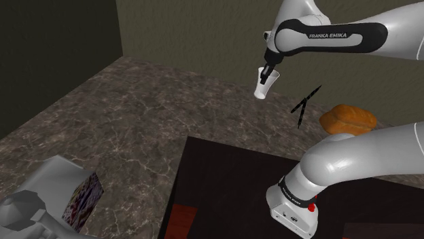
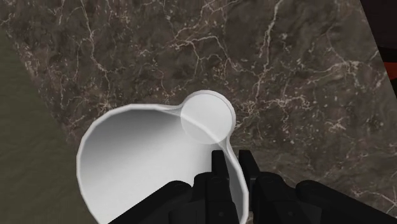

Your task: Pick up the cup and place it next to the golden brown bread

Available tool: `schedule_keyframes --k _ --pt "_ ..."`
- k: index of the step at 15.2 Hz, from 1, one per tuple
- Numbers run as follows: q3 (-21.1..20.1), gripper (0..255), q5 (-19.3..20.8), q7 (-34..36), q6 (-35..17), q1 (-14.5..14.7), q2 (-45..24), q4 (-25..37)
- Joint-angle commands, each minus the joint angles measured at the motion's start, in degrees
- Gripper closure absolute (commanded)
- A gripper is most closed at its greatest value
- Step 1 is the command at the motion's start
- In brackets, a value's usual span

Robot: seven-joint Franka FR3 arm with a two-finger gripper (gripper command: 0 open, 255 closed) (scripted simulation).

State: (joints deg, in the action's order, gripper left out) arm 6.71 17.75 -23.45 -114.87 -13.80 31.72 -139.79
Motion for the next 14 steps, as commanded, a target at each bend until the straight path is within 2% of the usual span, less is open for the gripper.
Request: schedule_keyframes --k 1,14 --pt "-0.11 255 -0.24 -0.39 1.65 0.07 0.19 1.48" --pt "-0.83 255 -1.5 -2.53 11.33 0.42 0.14 11.41"
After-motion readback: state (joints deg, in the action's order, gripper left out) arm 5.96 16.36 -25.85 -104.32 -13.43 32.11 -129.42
